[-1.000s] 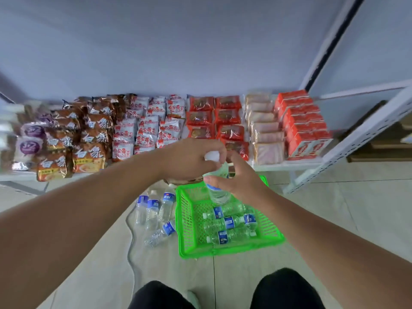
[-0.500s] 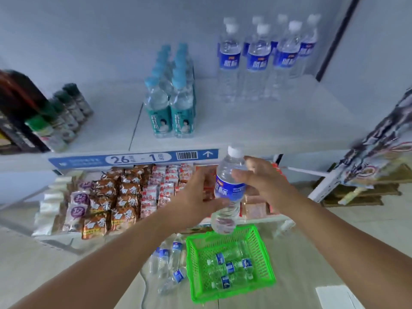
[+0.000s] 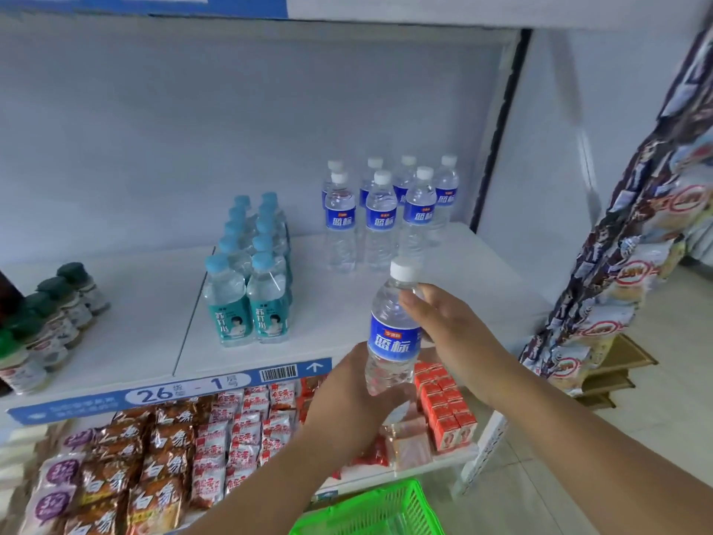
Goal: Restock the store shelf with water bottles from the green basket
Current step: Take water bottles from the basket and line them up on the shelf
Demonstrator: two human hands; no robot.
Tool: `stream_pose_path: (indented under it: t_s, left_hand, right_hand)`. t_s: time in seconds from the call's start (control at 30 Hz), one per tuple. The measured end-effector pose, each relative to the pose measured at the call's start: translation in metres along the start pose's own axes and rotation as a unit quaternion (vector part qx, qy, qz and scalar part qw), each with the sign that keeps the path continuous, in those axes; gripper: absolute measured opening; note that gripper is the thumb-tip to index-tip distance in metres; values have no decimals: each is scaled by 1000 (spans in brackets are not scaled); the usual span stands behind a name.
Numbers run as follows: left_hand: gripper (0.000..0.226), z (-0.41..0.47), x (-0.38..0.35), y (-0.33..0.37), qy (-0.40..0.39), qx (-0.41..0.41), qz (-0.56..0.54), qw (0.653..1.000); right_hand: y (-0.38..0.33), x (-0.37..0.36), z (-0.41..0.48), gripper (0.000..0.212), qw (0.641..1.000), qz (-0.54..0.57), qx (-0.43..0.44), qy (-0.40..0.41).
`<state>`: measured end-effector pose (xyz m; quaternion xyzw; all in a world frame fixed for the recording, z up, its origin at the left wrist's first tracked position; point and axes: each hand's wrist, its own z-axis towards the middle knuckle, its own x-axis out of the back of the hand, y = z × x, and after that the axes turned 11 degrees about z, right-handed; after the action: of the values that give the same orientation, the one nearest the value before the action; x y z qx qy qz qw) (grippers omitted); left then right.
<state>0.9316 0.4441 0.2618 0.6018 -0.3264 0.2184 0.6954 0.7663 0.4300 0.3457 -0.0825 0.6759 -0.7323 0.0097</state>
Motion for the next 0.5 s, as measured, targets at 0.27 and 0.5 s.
stream_pose_path:
  t_s: [0.27,0.5]
  left_hand:
    - [59,92,-47,45,51,45,10,998]
    - [58,191,-102,93,70,77,-24,994]
  right_hand:
    - [4,69,66,11,999,13,-24,39]
    - [5,158,143,35,994,36,-92,34]
